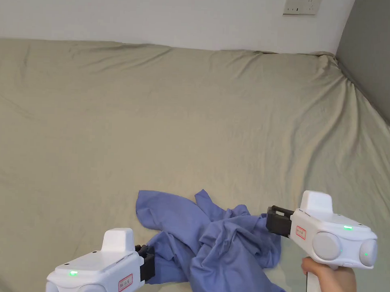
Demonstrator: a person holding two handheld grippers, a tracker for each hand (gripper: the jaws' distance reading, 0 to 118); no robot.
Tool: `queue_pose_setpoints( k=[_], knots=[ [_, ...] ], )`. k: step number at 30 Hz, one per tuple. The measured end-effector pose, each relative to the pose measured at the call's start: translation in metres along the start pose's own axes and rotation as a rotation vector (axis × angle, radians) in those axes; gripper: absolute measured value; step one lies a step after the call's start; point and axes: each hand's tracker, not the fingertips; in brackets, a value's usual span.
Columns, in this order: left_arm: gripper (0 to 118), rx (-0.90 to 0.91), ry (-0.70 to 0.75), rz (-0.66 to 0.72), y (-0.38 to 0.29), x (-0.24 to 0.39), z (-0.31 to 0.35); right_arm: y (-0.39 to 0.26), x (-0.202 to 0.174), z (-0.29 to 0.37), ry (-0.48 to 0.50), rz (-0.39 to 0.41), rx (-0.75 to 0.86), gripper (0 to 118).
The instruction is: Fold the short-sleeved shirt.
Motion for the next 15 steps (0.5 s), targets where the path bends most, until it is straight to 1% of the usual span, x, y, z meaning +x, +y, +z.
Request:
queue_pose_setpoints(
  k=[1, 3, 4, 5, 6, 7, 9, 10, 11, 13, 14, 15],
  knots=[
    [0, 0.009, -0.011, 0.002, 0.002, 0.0, 0.002, 0.0, -0.001, -0.017, -0.008, 0.008, -0.031, 101],
    [0, 0.005, -0.022, 0.0, 0.005, 0.0, 0.003, -0.003, -0.011, -0.035, -0.013, 0.022, -0.097, 101],
    [0, -0.003, -0.027, 0.001, 0.006, 0.001, 0.002, -0.004, -0.015, -0.045, -0.017, 0.042, -0.134, 100],
    [0, -0.008, -0.036, -0.001, 0.006, 0.001, 0.002, -0.008, -0.017, -0.053, -0.007, 0.051, -0.15, 97],
    [0, -0.007, -0.039, -0.006, 0.006, 0.001, 0.002, -0.009, -0.013, -0.064, -0.01, 0.065, -0.167, 89],
    [0, -0.009, -0.039, -0.017, 0.007, 0.002, 0.003, -0.012, -0.014, -0.07, -0.011, 0.076, -0.183, 78],
    [0, -0.01, -0.041, -0.043, 0.007, 0.004, 0.002, -0.016, -0.018, -0.069, 0.021, 0.101, -0.185, 34],
    [0, -0.009, -0.04, -0.05, 0.008, 0.005, 0.002, -0.02, -0.018, -0.067, 0.02, 0.121, -0.174, 17],
    [0, -0.001, -0.042, -0.06, 0.009, 0.005, 0.003, -0.02, -0.018, -0.064, 0.032, 0.124, -0.164, 6],
    [0, 0.003, -0.048, -0.057, 0.011, 0.004, 0.003, -0.016, -0.015, -0.052, 0.032, 0.12, -0.153, 6],
    [0, 0.007, -0.055, -0.051, 0.014, 0.004, 0.004, -0.014, -0.031, -0.02, 0.03, 0.109, -0.096, 5],
    [0, 0.012, -0.059, -0.045, 0.017, 0.003, 0.006, -0.01, -0.031, -0.007, 0.023, 0.11, -0.055, 5]
  ],
)
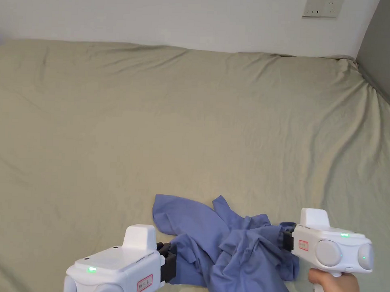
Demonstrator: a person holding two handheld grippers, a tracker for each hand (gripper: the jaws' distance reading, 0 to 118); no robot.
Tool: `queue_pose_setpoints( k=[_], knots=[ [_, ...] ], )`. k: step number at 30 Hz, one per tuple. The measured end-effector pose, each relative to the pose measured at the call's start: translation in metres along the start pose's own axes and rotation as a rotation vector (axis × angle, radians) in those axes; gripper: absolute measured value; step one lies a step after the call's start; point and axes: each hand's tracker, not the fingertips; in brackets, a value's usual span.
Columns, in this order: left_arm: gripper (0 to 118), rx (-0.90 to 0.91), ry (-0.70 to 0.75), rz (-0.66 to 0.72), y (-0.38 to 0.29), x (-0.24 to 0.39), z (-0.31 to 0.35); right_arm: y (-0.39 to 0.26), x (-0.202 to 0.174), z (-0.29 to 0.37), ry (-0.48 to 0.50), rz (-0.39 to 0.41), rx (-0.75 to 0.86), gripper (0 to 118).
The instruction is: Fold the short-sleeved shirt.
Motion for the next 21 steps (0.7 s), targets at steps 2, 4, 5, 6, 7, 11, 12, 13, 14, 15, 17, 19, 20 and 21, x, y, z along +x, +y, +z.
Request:
queue_pose_setpoints(
  k=[2, 4, 5, 6, 7, 11, 12, 13, 14, 15, 17, 19, 20, 21],
  knots=[
    [0, 0.025, -0.006, 0.01, 0.012, -0.002, 0.005, 0.016, 0.0, 0.036, -0.015, 0.035, 0.082, 5],
    [0, 0.062, -0.021, 0.016, 0.028, -0.004, 0.013, 0.04, 0.017, 0.061, -0.026, 0.07, 0.161, 5],
    [0, 0.083, -0.026, 0.025, 0.039, -0.006, 0.019, 0.051, 0.019, 0.08, -0.036, 0.085, 0.208, 5],
    [0, 0.101, -0.034, 0.02, 0.049, -0.007, 0.025, 0.061, 0.022, 0.096, -0.051, 0.099, 0.247, 5],
    [0, 0.133, -0.039, 0.018, 0.061, -0.008, 0.033, 0.076, 0.035, 0.104, -0.068, 0.113, 0.295, 5],
    [0, 0.267, 0.024, -0.063, 0.121, -0.013, 0.069, 0.127, 0.052, 0.167, -0.107, 0.124, 0.441, 5],
    [0, 0.299, 0.042, -0.071, 0.137, -0.015, 0.078, 0.127, 0.049, 0.167, -0.115, 0.125, 0.474, 5],
    [0, 0.327, 0.059, -0.089, 0.158, -0.019, 0.088, 0.141, 0.051, 0.18, -0.109, 0.11, 0.5, 5],
    [0, 0.365, 0.088, -0.093, 0.176, -0.022, 0.098, 0.154, 0.05, 0.191, -0.052, 0.148, 0.542, 5],
    [0, 0.397, 0.112, -0.096, 0.193, -0.024, 0.106, 0.174, 0.054, 0.207, -0.064, 0.139, 0.562, 5],
    [0, 0.447, 0.157, -0.101, 0.231, -0.032, 0.123, 0.198, 0.059, 0.224, -0.061, 0.114, 0.62, 5],
    [0, 0.494, 0.216, -0.11, 0.268, -0.039, 0.137, 0.221, 0.062, 0.233, -0.104, 0.078, 0.639, 5],
    [0, 0.507, 0.24, -0.117, 0.284, -0.042, 0.142, 0.231, 0.063, 0.237, -0.115, 0.08, 0.66, 5],
    [0, 0.536, 0.27, -0.126, 0.297, -0.042, 0.148, 0.24, 0.063, 0.24, -0.119, 0.073, 0.669, 5]
  ],
)
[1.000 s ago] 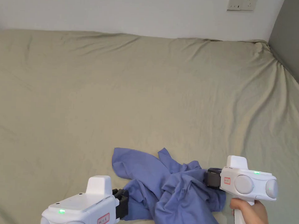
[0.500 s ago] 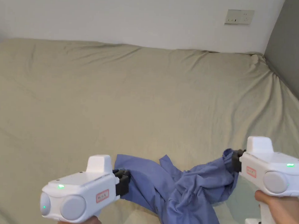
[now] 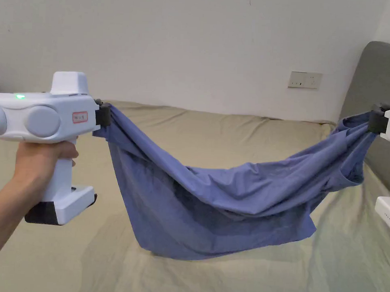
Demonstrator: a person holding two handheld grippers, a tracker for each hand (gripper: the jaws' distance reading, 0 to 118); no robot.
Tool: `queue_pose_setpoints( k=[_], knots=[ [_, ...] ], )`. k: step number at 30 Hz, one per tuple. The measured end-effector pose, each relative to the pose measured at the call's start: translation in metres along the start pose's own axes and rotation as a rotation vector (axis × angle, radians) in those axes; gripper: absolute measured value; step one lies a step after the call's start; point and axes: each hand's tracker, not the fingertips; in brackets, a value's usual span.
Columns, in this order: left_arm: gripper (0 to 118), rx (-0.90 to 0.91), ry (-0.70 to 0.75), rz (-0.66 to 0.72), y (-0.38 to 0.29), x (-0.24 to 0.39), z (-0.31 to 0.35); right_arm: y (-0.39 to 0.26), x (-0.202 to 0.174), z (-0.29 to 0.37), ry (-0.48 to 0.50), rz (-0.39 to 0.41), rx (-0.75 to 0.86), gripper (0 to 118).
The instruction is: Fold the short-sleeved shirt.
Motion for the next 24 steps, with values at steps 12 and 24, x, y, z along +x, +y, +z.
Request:
queue_pose_setpoints(
  k=[12, 24],
  knots=[
    [0, 0.127, 0.231, -0.062, 0.062, -0.04, -0.037, 0.03, 0.013, -0.049, 0.025, -0.144, 0.058, 5],
    [0, -0.225, 0.291, 0.0, -0.14, -0.096, -0.019, -0.152, -0.014, -0.037, 0.058, -0.107, -0.257, 5]
  ],
)
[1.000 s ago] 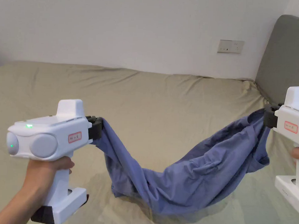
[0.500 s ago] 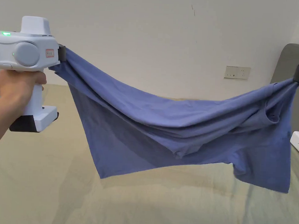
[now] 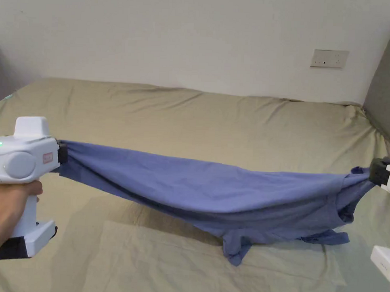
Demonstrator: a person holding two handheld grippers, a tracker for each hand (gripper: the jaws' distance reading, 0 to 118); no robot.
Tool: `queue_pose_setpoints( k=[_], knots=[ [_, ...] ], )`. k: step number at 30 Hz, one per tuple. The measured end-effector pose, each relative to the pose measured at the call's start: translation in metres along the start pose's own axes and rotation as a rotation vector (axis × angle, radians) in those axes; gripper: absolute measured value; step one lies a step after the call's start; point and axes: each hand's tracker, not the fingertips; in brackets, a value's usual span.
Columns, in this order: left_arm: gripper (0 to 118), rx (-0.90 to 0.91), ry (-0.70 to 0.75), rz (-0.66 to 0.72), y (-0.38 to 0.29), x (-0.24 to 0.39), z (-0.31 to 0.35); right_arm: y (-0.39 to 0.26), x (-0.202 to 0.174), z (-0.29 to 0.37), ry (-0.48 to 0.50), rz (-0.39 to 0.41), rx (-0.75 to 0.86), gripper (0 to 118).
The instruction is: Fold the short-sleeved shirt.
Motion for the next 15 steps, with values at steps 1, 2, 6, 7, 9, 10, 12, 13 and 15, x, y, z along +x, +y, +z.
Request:
queue_pose_setpoints(
  k=[1, 2, 6, 7, 9, 10, 12, 13, 15],
  knots=[
    [0, -0.035, 0.003, 0.011, -0.022, -0.005, 0.001, -0.022, 0.001, 0.002, -0.005, -0.009, -0.028, 5],
    [0, -0.069, 0.003, 0.027, -0.044, -0.011, 0.003, -0.042, 0.003, 0.005, -0.003, -0.02, -0.062, 5],
    [0, -0.199, 0.017, 0.082, -0.113, -0.029, 0.013, -0.112, 0.01, 0.024, -0.01, -0.059, -0.152, 5],
    [0, -0.216, 0.018, 0.084, -0.13, -0.033, 0.018, -0.13, 0.012, 0.032, -0.009, -0.071, -0.176, 5],
    [0, -0.25, 0.02, 0.09, -0.155, -0.038, 0.028, -0.158, 0.016, 0.045, -0.02, -0.089, -0.212, 5],
    [0, -0.259, 0.025, 0.093, -0.168, -0.04, 0.034, -0.172, 0.019, 0.053, -0.021, -0.097, -0.231, 5],
    [0, -0.283, 0.035, 0.083, -0.185, -0.042, 0.044, -0.192, 0.022, 0.066, -0.033, -0.108, -0.256, 5],
    [0, -0.292, 0.04, 0.08, -0.192, -0.044, 0.05, -0.201, 0.023, 0.074, -0.034, -0.124, -0.266, 5],
    [0, -0.307, 0.041, 0.08, -0.203, -0.047, 0.062, -0.215, 0.024, 0.091, -0.033, -0.157, -0.279, 5]
  ],
)
